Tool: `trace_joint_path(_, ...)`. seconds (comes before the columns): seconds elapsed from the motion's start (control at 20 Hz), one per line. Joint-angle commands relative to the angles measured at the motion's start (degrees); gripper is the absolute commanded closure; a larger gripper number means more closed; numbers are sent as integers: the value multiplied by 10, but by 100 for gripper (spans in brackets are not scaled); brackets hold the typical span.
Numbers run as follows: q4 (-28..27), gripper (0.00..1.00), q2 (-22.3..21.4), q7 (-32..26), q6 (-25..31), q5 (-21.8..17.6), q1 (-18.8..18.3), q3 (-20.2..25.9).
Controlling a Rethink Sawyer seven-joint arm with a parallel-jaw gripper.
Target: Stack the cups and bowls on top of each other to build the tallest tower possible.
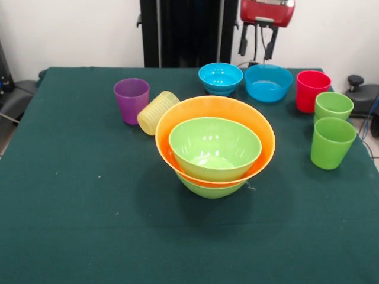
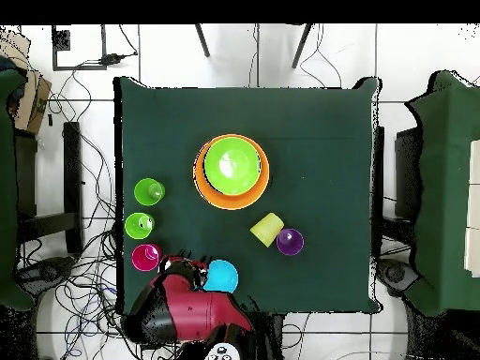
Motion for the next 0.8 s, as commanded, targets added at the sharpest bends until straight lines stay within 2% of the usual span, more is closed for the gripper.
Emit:
trace_joint_path(0.05,-40,0,40,110,8,50,29,36)
trace_joint_path(0.6,-60,0,46,108,24,84,46,33)
trace_joint_path(0.8,-60,0,41,103,26,81,36,46)
